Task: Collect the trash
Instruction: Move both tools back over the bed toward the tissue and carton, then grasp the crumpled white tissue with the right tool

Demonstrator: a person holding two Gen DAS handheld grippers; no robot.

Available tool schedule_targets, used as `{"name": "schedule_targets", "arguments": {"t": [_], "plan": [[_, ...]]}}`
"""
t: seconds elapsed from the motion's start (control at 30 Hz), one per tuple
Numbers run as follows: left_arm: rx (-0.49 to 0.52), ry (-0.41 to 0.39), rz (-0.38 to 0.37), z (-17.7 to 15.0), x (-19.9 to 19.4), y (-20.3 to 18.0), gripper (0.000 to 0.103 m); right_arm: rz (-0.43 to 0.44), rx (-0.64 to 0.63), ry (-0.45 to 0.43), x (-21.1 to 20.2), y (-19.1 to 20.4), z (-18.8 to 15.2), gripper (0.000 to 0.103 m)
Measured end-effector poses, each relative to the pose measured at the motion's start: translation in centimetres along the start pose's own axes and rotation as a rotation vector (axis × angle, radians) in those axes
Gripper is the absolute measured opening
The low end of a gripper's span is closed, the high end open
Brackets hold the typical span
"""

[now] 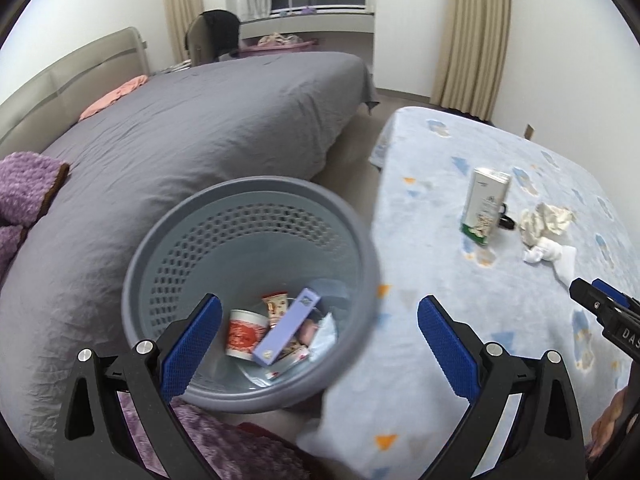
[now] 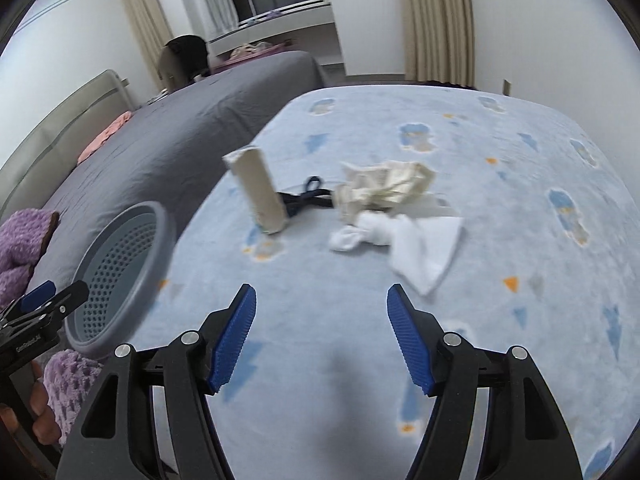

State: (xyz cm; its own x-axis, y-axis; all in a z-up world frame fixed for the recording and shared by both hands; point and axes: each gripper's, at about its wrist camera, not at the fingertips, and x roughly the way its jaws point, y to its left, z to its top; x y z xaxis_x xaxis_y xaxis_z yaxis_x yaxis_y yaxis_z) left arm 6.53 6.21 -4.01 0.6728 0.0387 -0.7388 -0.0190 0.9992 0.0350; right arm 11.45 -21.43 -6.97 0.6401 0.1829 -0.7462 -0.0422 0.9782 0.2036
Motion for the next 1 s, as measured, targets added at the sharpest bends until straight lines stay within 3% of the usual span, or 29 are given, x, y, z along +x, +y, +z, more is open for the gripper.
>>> {"name": "schedule_targets", "arguments": {"t": [0.27,0.67,1.0], "plan": [[0.043,0.016,-0.031,0.6,1.2,-3.7,0.096,-0.032,0.058,0.031,2.3,-3.7,0.7,0.066],[0.087,0.027,-0.024,1.7,3.0,-5.8,0.096,-0.005,0.066,0.059,6.9,-3.1,4.0,0.066],[0.089,0.052,-0.027,1.8,4.2,-6.1,0.096,-0.110,0.054,0.103,9.9,-2.9,4.9,0.066]]}}
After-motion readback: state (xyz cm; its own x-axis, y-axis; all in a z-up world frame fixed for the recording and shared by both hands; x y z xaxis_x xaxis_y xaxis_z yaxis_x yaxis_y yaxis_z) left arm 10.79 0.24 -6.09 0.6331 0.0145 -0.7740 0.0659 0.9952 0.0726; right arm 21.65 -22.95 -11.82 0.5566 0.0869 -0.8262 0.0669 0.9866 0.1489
